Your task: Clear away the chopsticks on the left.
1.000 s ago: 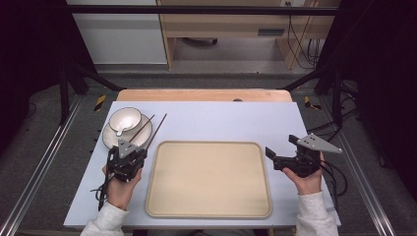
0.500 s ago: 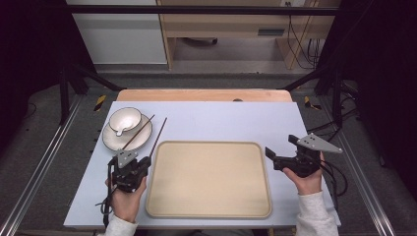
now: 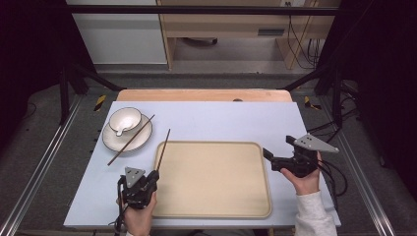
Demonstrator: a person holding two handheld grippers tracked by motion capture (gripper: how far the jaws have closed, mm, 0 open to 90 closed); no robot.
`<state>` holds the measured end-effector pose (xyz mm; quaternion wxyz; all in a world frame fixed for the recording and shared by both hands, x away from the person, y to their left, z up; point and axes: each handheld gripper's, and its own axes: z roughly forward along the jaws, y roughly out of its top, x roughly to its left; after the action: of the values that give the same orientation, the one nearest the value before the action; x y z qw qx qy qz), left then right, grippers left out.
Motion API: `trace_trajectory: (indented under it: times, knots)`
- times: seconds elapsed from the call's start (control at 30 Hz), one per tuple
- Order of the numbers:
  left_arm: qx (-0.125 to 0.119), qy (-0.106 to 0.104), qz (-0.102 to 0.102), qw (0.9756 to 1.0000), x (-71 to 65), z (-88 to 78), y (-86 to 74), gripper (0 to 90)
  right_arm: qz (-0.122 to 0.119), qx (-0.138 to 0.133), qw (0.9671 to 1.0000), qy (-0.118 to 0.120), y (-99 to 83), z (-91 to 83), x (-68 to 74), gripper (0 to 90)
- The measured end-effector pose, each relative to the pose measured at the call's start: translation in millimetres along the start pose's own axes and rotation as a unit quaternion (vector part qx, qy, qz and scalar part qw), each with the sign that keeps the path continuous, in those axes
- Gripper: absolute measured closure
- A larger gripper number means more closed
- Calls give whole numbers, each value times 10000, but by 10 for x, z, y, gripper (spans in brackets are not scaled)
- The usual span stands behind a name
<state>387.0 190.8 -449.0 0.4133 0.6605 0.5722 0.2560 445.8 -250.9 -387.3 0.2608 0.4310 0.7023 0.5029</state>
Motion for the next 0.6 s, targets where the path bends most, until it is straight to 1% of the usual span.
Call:
trace_trajectory:
  times: [0.13, 0.23, 0.4, 0.57, 0.6]
  knots:
    - [68, 39, 42, 10000, -28, 50, -62, 843, -20, 2, 10000, 11, -4, 10, 3, 39]
    - [137, 54, 68, 9999, -57, 107, -125, 843, -15, 60, 10000, 16, -13, 38, 18, 39]
    - [243, 95, 90, 9996, -79, 170, -183, 843, -53, 100, 9999, 26, -23, 67, 27, 39]
    - [288, 118, 91, 9995, -79, 193, -207, 843, -50, 97, 9999, 27, -23, 67, 28, 39]
    - [336, 143, 101, 9993, -72, 201, -217, 843, -54, 103, 9999, 25, -25, 70, 29, 39]
